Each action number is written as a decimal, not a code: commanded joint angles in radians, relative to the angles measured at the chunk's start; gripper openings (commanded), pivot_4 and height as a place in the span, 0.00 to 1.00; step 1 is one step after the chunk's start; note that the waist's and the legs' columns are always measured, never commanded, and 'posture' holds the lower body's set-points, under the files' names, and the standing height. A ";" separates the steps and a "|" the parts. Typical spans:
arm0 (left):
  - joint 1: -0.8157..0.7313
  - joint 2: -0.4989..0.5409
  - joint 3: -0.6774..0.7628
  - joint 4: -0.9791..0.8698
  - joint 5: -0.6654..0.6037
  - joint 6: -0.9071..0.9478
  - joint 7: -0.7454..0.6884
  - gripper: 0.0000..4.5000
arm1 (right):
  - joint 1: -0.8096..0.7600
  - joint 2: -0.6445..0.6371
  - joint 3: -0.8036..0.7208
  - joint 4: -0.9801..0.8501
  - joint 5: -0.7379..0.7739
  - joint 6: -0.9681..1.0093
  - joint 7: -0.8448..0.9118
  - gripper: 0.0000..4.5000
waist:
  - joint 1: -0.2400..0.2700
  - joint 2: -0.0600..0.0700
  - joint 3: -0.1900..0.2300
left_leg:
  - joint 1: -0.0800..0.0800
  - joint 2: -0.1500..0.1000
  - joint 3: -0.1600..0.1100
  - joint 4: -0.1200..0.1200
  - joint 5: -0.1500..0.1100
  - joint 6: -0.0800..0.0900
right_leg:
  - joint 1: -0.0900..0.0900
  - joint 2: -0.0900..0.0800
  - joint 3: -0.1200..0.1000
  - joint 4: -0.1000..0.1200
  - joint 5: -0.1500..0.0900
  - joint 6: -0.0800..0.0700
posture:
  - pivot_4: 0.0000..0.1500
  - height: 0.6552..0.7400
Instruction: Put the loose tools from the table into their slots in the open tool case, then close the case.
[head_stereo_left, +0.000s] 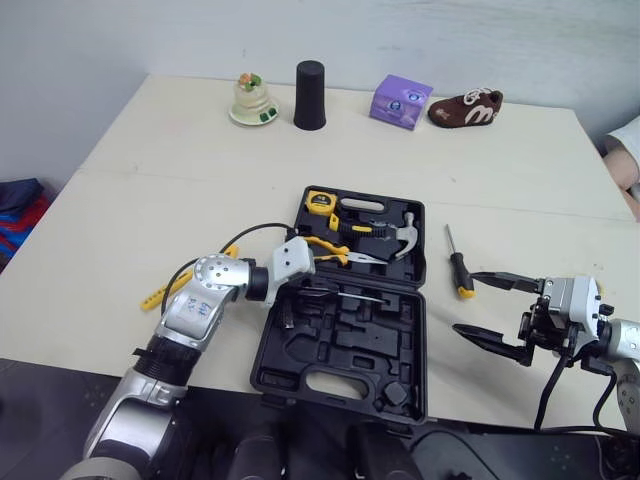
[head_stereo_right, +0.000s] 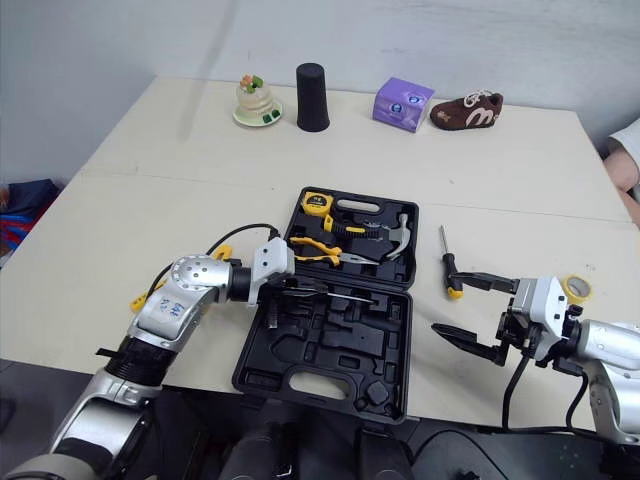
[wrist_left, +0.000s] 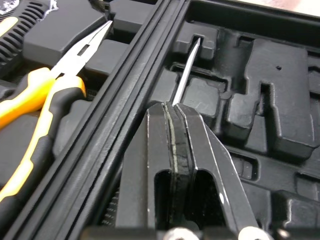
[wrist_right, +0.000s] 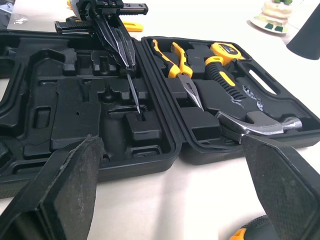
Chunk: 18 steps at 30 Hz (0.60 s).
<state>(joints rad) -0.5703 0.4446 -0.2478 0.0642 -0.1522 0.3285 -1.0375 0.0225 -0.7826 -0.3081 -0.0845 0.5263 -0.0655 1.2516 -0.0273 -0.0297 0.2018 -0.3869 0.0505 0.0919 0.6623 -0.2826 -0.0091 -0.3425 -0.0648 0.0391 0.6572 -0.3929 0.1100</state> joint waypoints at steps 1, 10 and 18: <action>-0.012 0.002 -0.016 0.023 0.033 0.003 0.026 0.01 | 0.003 -0.001 -0.017 -0.018 -0.002 -0.019 -0.008 1.00 | 0.000 0.000 0.000 | 0.000 0.000 0.000 0.000 0.000 0.000 | 0.000 0.000 0.000 0.000 0.000 0.000 | 1.00 1.00; -0.001 0.030 -0.108 0.085 0.129 0.109 0.053 0.01 | 0.019 0.002 -0.023 -0.024 -0.001 -0.016 -0.018 1.00 | 0.000 0.000 -0.001 | 0.002 0.000 0.000 0.000 0.000 0.000 | 0.002 0.000 -0.001 0.000 0.000 0.000 | 1.00 1.00; 0.000 0.031 -0.169 0.139 0.173 0.174 0.091 0.01 | 0.061 0.014 -0.040 -0.058 0.010 0.003 -0.053 1.00 | -0.001 0.002 -0.010 | 0.015 0.000 -0.001 -0.003 -0.003 0.001 | 0.016 0.000 -0.001 -0.004 0.000 0.000 | 1.00 1.00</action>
<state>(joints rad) -0.6272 0.4524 -0.3296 0.1001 -0.0690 0.4289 -0.9724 0.0527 -0.7817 -0.3096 -0.0886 0.5182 -0.0629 1.2306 -0.0281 -0.0279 0.1921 -0.3654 0.0499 0.0918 0.6553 -0.2881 -0.0051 -0.3195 -0.0657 0.0385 0.6500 -0.3929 0.1097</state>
